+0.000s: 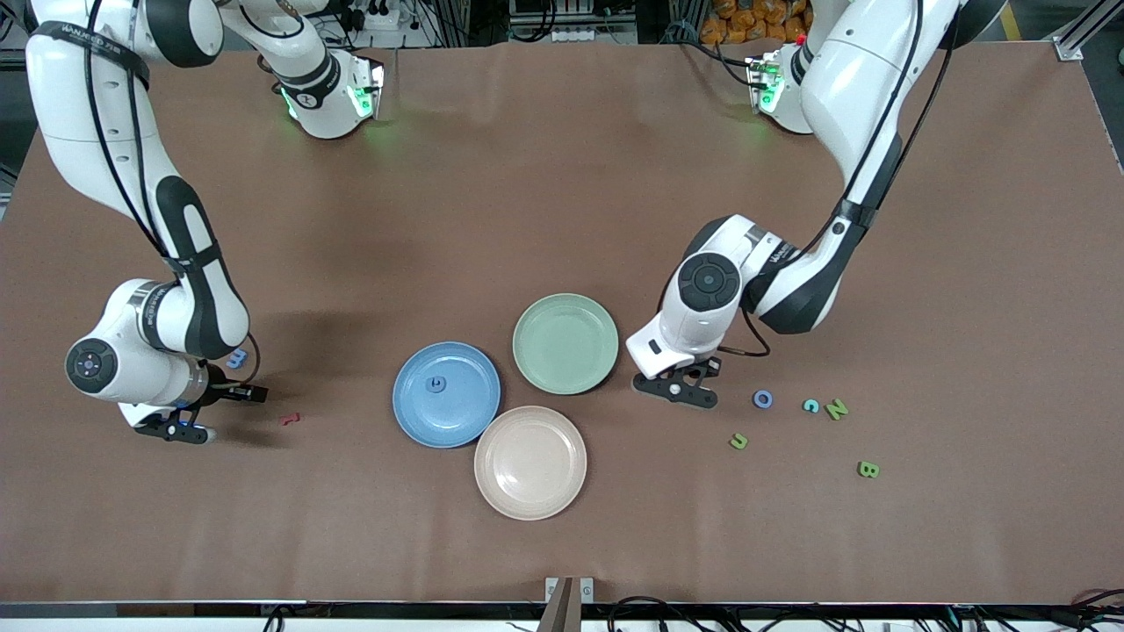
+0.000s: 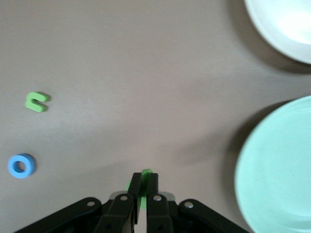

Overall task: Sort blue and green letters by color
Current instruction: 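Carry the green p over the green plate while the right gripper carries blue c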

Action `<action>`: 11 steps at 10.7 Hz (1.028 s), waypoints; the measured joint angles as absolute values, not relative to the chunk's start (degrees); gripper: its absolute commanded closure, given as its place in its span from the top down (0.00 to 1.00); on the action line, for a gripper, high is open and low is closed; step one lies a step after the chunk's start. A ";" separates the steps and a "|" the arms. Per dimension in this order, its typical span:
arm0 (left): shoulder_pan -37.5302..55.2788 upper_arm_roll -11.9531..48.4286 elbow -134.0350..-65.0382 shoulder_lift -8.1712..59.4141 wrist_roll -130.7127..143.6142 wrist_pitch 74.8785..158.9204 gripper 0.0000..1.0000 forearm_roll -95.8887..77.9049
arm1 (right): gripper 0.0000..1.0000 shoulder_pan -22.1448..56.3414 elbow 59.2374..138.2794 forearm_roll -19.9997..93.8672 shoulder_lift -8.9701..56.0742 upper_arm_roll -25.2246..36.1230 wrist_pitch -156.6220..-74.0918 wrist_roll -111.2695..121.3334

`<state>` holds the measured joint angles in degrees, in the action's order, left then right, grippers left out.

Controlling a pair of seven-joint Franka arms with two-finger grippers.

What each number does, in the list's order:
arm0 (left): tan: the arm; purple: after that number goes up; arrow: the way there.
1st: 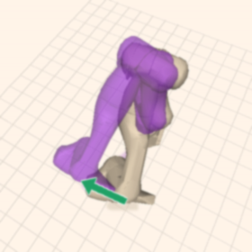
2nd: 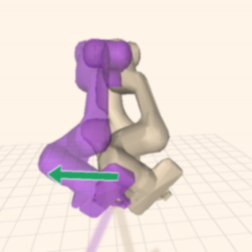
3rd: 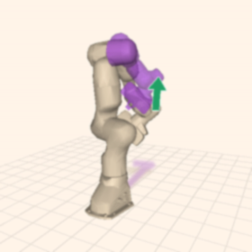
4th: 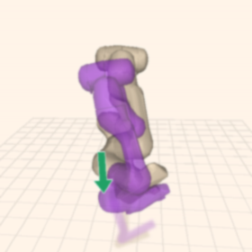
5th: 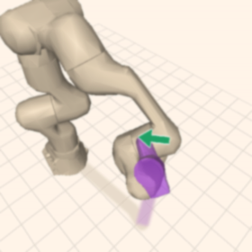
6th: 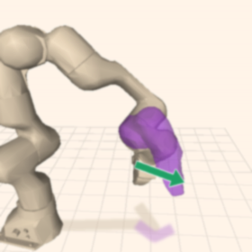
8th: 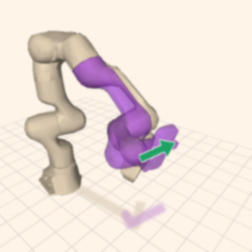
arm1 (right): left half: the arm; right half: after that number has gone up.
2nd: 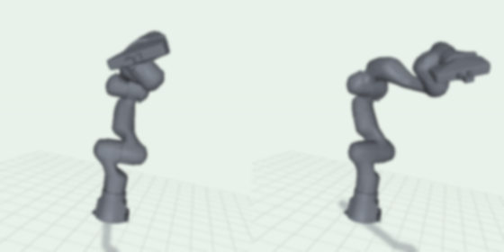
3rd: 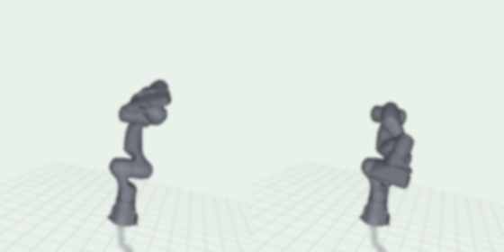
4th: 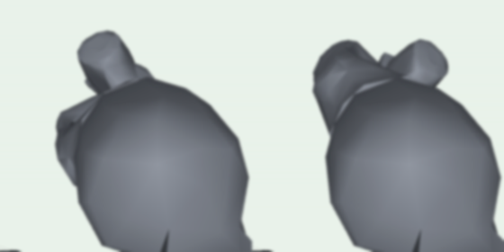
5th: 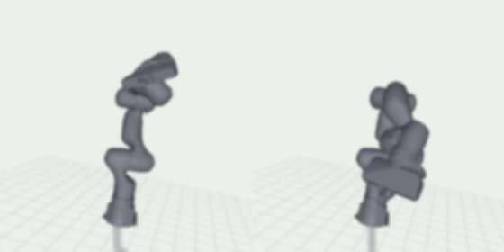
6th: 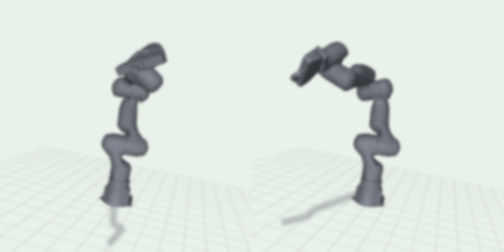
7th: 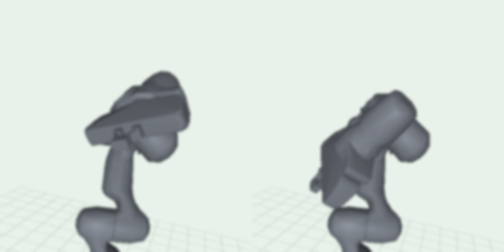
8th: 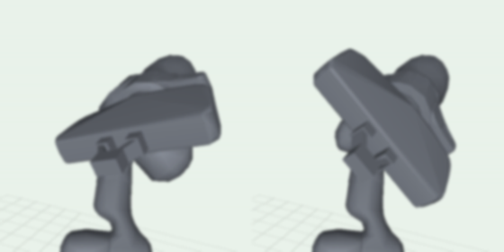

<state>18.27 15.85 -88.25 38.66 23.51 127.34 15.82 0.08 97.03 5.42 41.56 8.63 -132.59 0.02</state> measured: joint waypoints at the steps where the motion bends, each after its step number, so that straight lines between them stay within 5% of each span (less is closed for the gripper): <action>1: 18.35 16.41 -88.24 38.21 23.79 127.31 0.00 13.81 | 0.00 0.08 97.02 5.41 41.39 8.63 -132.43 0.02; 11: 26.46 16.94 -86.04 37.84 33.92 128.17 0.00 12.21 | 0.00 4.34 90.27 7.69 40.81 5.80 -119.27 -13.14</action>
<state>26.46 16.94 -86.04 37.84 33.92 128.17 12.21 4.34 90.27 7.69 40.81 5.80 -119.27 -13.14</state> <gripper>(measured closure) 0.916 0.626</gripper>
